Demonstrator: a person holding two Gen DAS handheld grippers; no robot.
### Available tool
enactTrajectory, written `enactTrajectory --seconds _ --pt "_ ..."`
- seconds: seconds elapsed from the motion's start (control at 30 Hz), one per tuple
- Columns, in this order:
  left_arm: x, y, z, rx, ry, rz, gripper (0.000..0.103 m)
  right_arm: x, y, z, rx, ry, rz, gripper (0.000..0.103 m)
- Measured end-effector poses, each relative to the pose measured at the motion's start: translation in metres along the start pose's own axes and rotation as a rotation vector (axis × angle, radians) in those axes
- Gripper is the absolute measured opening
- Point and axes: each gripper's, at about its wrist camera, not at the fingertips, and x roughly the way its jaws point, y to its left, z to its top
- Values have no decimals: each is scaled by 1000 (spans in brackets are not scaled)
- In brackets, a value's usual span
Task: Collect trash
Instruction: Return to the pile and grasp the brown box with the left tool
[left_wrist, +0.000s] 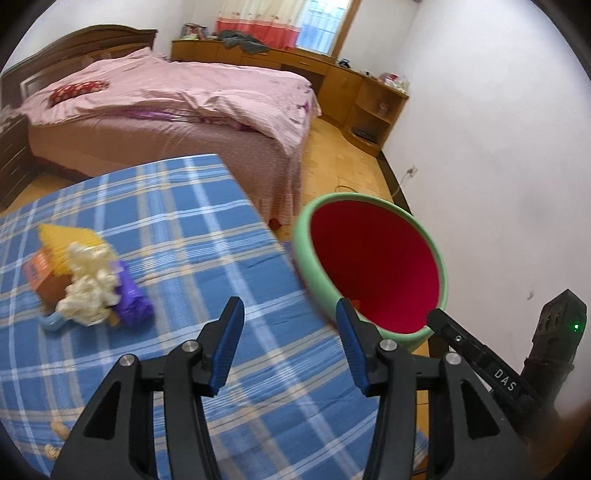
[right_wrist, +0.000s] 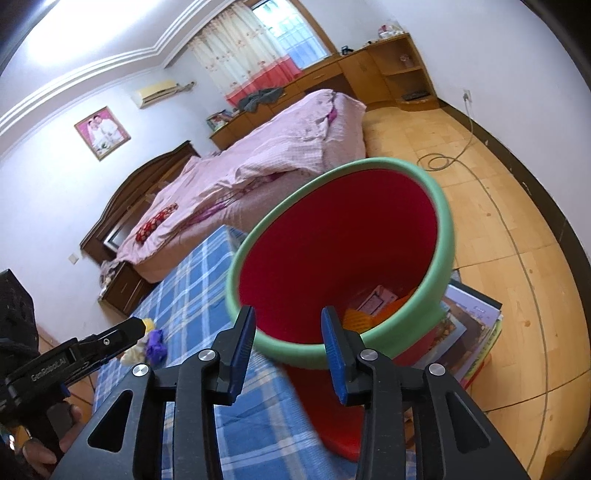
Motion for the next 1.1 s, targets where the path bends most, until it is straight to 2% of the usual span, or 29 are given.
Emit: enactTrajectory --seconds 0.17,0.33,0.53,0.63,0.67,0.8,0.9,1.0,1.1 --pt "-12 31 -2 -51 -12 52 52 5 19 -7 -28 25 21 40" --pt "-21 58 -1 -57 -15 111 52 14 37 -16 -55 63 37 42" --pt "-30 100 -3 -82 -23 187 52 23 53 -21 -103 81 2 42" --pt "-31 123 -3 -105 -23 218 52 27 57 -23 -104 83 -13 55" --pt "-31 129 -2 -108 -24 228 52 29 58 -23 -109 82 -18 55" --pt "-30 152 4 -91 -20 288 52 38 66 -27 -131 100 -34 55" --pt "-23 163 9 -51 -9 332 61 47 70 -29 -140 120 -46 55" --pt "-13 173 15 -39 -5 385 61 57 75 -30 -155 136 -47 55" --pt "0 185 20 -45 12 373 61 64 78 -31 -164 152 -49 55"
